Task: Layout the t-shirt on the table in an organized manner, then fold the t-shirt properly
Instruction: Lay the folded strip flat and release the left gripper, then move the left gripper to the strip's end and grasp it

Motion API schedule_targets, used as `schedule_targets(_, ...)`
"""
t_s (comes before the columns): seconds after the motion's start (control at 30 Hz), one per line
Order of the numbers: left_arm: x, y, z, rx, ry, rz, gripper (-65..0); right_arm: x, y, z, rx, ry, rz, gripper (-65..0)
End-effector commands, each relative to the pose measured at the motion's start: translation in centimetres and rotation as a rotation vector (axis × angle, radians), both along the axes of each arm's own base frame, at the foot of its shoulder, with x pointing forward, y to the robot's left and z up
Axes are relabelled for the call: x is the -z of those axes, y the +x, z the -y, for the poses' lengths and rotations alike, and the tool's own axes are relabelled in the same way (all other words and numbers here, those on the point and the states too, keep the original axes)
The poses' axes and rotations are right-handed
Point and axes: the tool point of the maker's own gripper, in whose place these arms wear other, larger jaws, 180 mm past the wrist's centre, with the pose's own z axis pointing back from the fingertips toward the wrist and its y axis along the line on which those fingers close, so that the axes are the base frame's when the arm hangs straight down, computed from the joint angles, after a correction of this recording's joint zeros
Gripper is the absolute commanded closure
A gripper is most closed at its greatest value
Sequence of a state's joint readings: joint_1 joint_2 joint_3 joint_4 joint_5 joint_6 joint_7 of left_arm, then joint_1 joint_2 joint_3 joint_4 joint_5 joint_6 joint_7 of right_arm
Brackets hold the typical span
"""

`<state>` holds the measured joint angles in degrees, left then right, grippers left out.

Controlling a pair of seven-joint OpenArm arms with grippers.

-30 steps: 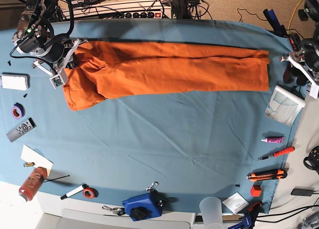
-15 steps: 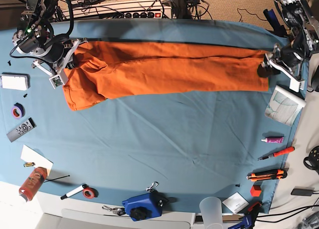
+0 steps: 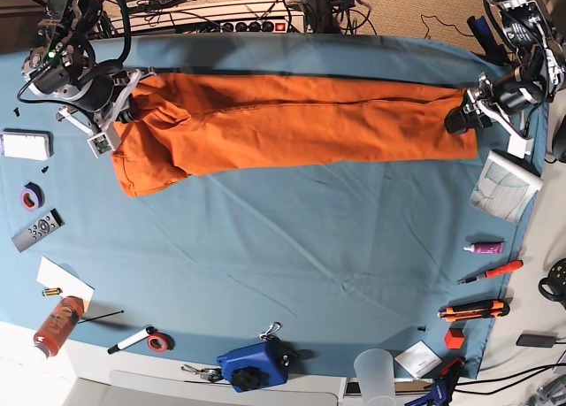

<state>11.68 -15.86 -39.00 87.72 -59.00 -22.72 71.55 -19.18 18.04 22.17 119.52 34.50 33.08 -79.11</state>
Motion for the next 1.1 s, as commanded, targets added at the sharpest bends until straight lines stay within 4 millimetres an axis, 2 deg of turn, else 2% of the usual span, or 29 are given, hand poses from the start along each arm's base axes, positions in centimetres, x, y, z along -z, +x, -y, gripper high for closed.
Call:
schedule_targets(0.0,0.4,-0.7,-0.2,0.021,0.022,-0.039,-14.7,-0.9,0.7,0.1,-0.009,-0.004,0.041,-4.6)
schedule_targets(0.07,0.3,-0.5,-0.2,0.018,0.023,-0.029,-2.6,-1.0,0.7,0.1,-0.009,-0.002,0.046,-4.6)
schedule_targets(0.1,0.2,-0.4,-0.3,0.015,0.024,-0.023,0.0,-1.0,0.8,0.1,-0.01,-0.002,0.048,-4.6)
schedule_targets(0.23,-0.3,0.3,-1.0,0.032,0.059,0.005,0.0,-1.2,1.1,-0.1,-0.012,0.007,0.071,-4.6)
schedule_targets(0.5,-3.2,1.6,-7.2,0.068,0.253,0.019,0.0,-1.6,1.5,-0.3,-0.015,0.018,0.1,-4.6)
schedule_targets(0.57,-3.7,1.6,-8.2,0.076,0.283,0.016,0.0,-1.9,1.9,-0.5,-0.017,0.029,0.128,-4.6)
schedule_targets(0.63,-4.2,1.7,-8.3,0.086,0.282,0.021,0.0,-2.3,2.3,-0.5,-0.017,0.031,0.155,-4.6)
schedule_targets(0.8,-7.1,1.7,-4.5,0.219,0.255,0.159,0.0,-3.5,4.0,0.4,-0.003,-0.021,0.216,-4.6)
schedule_targets(1.07,-13.9,-0.6,3.6,0.346,0.435,0.433,0.0,-4.7,5.5,0.6,-0.001,-0.031,0.27,-4.6)
